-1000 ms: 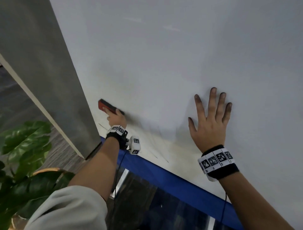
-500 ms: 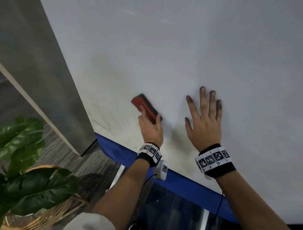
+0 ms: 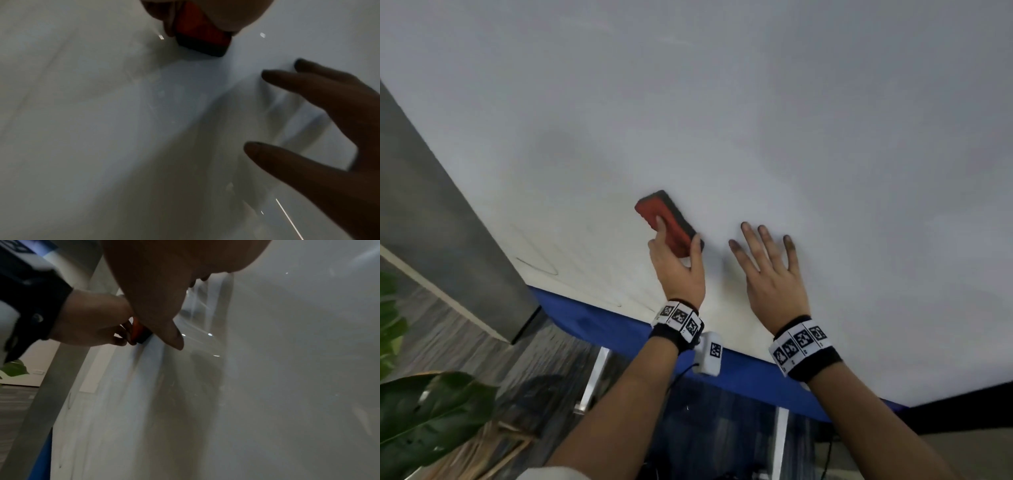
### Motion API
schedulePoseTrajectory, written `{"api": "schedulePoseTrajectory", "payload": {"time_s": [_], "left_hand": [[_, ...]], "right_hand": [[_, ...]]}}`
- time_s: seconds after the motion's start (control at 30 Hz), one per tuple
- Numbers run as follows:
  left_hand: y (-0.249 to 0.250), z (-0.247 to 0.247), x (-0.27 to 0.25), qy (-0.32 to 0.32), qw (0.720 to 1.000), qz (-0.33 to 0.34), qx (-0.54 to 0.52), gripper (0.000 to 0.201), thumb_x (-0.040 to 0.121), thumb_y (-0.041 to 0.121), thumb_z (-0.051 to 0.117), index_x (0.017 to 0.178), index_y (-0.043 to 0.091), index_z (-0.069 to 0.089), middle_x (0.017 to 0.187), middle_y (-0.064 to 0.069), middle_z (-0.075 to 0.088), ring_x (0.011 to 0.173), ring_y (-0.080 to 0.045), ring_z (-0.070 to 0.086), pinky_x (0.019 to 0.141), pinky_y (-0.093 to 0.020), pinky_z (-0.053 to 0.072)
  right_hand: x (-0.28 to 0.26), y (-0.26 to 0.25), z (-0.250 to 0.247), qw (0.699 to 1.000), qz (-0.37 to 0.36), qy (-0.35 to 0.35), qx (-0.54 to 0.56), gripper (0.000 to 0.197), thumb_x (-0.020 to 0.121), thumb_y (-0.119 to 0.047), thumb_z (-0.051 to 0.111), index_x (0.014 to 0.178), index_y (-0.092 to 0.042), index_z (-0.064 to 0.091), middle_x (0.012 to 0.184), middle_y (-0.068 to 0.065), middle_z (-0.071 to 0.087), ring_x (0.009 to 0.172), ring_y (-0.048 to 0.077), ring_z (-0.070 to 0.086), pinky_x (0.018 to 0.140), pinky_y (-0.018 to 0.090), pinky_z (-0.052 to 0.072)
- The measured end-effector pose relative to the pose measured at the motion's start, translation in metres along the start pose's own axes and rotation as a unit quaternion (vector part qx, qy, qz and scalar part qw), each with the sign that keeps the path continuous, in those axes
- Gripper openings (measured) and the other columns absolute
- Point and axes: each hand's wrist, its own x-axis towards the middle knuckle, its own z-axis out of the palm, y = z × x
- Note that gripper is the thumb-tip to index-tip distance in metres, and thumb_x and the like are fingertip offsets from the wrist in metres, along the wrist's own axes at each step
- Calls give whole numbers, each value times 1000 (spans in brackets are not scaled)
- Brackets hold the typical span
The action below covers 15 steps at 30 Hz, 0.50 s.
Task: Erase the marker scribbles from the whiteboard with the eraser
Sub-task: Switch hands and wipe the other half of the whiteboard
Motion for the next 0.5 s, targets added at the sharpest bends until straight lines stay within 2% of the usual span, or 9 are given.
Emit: {"api": "schedulePoseTrajectory", "payload": {"time_s": [0.07,0.13,0.23,0.3,0.37,0.4,0.43,0.47,0.5], "left_hand": [[-16,-1,-2,11,1000,-6,6,77,97,30,66,158,13,24,116,25,39,113,14,44,100,-4,33],[-46,1,-12,22,999,-43,-7,77,98,30,63,159,11,20,130,26,39,124,12,44,108,-13,36],[-98,8,-46,34,988,-142,-49,74,101,22,60,160,17,15,147,-1,45,130,-10,53,111,-30,47],[-130,20,-69,45,970,-225,-76,73,104,16,55,161,17,9,148,-9,46,127,-19,56,110,-30,47],[-161,32,-86,76,942,-306,-114,73,106,18,50,161,19,2,152,-14,43,127,-26,55,110,-36,47],[-176,37,-93,91,923,-352,-130,72,107,20,47,161,21,-1,152,-16,42,124,-30,56,105,-41,51],[-191,40,-99,97,900,-404,-131,71,108,22,45,161,22,-3,151,-17,43,118,-32,57,92,-42,56],[-204,42,-103,93,879,-450,-130,71,109,24,43,161,23,-5,149,-19,45,110,-33,58,76,-39,57],[-212,42,-105,81,860,-488,-124,71,109,25,42,160,23,-6,147,-21,47,105,-33,59,66,-35,53]], "right_hand": [[-7,2,5,1000,2,0,8,86,83,0,65,159,-19,30,171,8,2,157,29,2,126,55,-4],[-14,1,11,1000,5,-8,12,86,83,-1,65,159,-19,29,171,8,2,157,30,3,127,55,-2],[-27,-3,25,1000,7,-22,17,85,83,-4,65,159,-20,30,171,10,-1,157,33,0,126,56,-3],[-35,-6,35,1000,2,-27,15,82,84,-7,66,158,-20,32,170,11,-1,157,34,-3,126,56,-4],[-43,-7,44,1000,-9,-27,9,81,84,-8,66,158,-19,33,170,11,-2,156,35,-4,126,55,-5],[-46,-6,48,1000,-13,-27,5,81,84,-8,66,157,-19,33,170,11,-2,156,35,-5,126,55,-5],[-50,-6,51,999,-18,-30,1,81,84,-9,67,158,-19,33,170,11,-2,156,36,-5,126,55,-6],[-54,-5,55,999,-22,-34,-3,82,84,-10,67,158,-19,33,170,11,-3,156,35,-7,126,55,-6],[-58,-6,58,999,-26,-40,-4,82,85,-11,67,158,-19,32,170,11,-4,156,35,-10,126,55,-7]]}}
